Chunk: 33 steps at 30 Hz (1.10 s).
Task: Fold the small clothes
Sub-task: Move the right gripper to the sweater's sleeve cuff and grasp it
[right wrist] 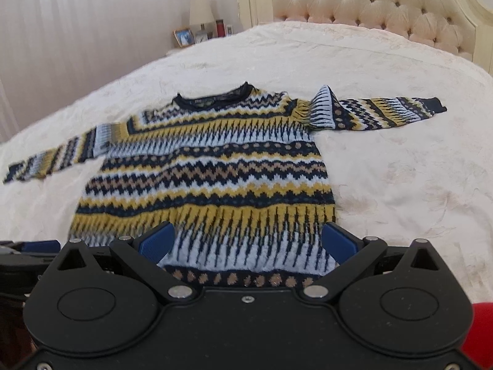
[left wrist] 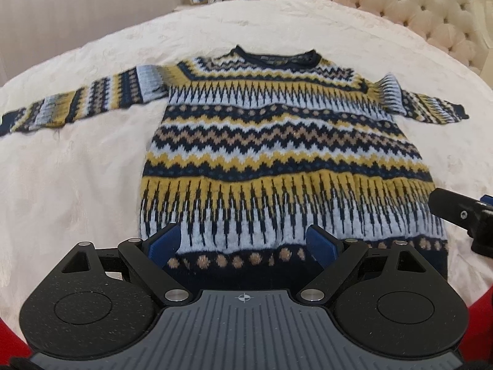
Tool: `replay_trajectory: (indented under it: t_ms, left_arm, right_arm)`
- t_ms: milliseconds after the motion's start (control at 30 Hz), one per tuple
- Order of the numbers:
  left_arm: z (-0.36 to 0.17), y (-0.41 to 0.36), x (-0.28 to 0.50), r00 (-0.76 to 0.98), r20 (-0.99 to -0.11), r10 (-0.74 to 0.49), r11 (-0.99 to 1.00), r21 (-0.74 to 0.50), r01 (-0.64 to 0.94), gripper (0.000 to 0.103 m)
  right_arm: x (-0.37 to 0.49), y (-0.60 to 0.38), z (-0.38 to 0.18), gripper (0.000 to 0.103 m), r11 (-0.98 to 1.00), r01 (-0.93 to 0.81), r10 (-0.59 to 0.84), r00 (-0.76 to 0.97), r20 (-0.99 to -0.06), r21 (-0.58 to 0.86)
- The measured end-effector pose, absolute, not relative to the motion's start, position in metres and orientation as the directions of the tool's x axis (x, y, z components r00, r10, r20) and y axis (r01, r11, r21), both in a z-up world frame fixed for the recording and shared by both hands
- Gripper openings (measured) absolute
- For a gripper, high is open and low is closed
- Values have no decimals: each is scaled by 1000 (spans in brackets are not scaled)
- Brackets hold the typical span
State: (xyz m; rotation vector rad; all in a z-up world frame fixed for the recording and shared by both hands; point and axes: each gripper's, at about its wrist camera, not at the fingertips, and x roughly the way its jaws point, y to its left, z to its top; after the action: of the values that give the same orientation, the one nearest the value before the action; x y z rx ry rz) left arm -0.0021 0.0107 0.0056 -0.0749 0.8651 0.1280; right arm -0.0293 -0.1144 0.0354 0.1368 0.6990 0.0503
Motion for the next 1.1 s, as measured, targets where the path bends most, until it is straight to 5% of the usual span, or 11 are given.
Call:
replay_trajectory:
  t_ms: [467, 733, 1100]
  left_arm:
    - [39, 2, 28, 724, -682, 101, 993, 25, -116, 89]
    - [47, 10, 90, 712, -688, 140, 985, 22, -172, 89]
    - [30, 14, 174, 696, -693, 189, 972, 32, -232, 89]
  right_arm:
    - [7, -154, 56, 102, 931, -64, 260, 808, -529, 359]
    - [69, -202, 60, 102, 915, -39, 271, 797, -540, 402]
    - [141, -289, 33, 99, 938, 154, 70, 794, -604, 311]
